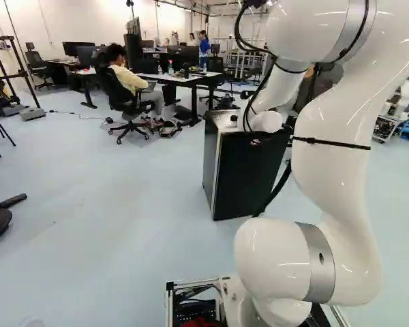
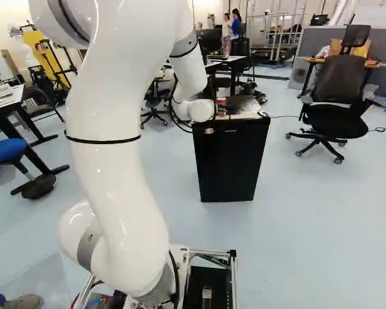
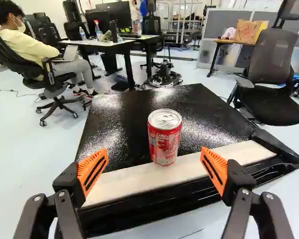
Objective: Grab a drink from the fridge
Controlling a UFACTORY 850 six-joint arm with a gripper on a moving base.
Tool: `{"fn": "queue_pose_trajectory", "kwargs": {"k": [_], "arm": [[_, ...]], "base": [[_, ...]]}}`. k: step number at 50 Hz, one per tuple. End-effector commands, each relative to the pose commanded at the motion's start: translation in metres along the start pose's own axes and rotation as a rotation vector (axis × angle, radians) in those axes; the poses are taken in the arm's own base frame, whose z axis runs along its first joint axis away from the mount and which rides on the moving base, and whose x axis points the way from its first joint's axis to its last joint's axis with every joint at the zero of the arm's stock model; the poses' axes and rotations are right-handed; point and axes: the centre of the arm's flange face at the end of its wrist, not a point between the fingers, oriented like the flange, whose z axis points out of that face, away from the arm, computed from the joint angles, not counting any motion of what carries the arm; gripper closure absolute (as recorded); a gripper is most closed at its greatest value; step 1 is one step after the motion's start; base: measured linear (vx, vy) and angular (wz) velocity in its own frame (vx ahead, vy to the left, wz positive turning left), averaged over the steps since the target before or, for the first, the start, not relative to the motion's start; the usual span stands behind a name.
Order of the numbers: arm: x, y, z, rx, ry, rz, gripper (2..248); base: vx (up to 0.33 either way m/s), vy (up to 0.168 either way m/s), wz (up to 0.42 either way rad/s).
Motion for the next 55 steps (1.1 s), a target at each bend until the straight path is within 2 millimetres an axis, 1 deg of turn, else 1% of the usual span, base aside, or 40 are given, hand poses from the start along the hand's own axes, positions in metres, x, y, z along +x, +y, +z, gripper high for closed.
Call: {"fn": "queue_pose_trajectory", "kwargs": {"k": [10,13,25,38,39,43,44,48,49,53,54,55], "arm": [[-0.004,0.010,0.022,-0.008,0.023,0.005,3],[-0.003,0.011,0.028,-0.009,0.030,0.005,3],[0.001,0.012,0.047,-0.005,0.044,0.001,3],[0.001,0.012,0.047,-0.005,0.044,0.001,3],[0.001,0.012,0.047,-0.005,0.044,0.001,14],[0.001,0.012,0.047,-0.005,0.044,0.001,14],[0.001,0.012,0.047,-0.005,0.044,0.001,54],[0.001,0.012,0.047,-0.005,0.044,0.001,54],[0.001,0.012,0.047,-0.005,0.044,0.001,93],[0.001,0.012,0.047,-0.005,0.044,0.001,93],[0.001,0.012,0.047,-0.005,0.044,0.001,131],[0.001,0.012,0.047,-0.005,0.044,0.001,131]], "base": [[0.000,0.000,0.000],[0.000,0.000,0.000],[0.000,0.000,0.000],[0.000,0.000,0.000],[0.000,0.000,0.000],[0.000,0.000,0.000],[0.000,0.000,0.000],[0.000,0.000,0.000],[0.000,0.000,0.000],[0.000,0.000,0.000],[0.000,0.000,0.000],[0.000,0.000,0.000]]}}
